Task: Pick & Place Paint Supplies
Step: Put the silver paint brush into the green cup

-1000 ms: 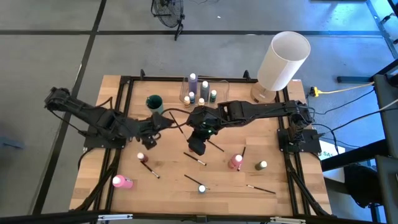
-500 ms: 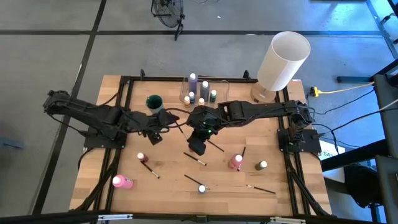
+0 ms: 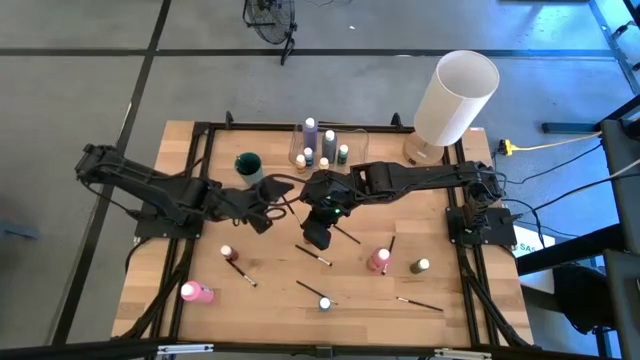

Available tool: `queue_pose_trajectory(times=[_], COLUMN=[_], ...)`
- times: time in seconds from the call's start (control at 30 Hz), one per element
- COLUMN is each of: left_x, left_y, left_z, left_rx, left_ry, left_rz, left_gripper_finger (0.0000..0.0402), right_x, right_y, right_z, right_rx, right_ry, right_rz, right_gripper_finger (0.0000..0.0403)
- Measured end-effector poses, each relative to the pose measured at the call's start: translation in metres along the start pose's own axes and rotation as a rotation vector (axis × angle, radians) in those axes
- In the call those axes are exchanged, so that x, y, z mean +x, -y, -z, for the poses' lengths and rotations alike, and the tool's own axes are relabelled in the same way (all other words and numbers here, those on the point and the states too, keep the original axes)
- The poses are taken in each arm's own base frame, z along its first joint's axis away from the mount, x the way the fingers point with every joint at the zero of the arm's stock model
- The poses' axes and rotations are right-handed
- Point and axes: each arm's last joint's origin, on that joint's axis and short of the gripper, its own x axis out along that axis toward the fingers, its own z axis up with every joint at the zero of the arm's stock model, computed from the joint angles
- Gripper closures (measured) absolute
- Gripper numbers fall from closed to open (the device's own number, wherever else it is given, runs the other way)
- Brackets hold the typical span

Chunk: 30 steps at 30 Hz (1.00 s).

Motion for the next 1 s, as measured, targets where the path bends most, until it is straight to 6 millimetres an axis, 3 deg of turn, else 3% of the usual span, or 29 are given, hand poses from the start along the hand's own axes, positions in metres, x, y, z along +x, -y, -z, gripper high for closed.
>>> queue_pose_trajectory(times=[0.6, 1.0], left_x=[-0.0114, -0.0115], left_y=[-0.0012, -0.0012], left_z=[-0.0103, -0.0101], left_rx=[-0.001, -0.003], left_ry=[-0.035, -0.041], left_rz=[-0.044, -0.045], left_gripper_finger=[0.0195, 0.0284], right_x=[0.0, 0.0], right_y=[0.0, 0.0001], right_z=[-0.0001, -0.0002], right_rx=[-0.007, 0.0], right_ry=[0.002, 0.003], right_rz=[0.002, 0.002], right_gripper_finger=[0.0403, 0.0403])
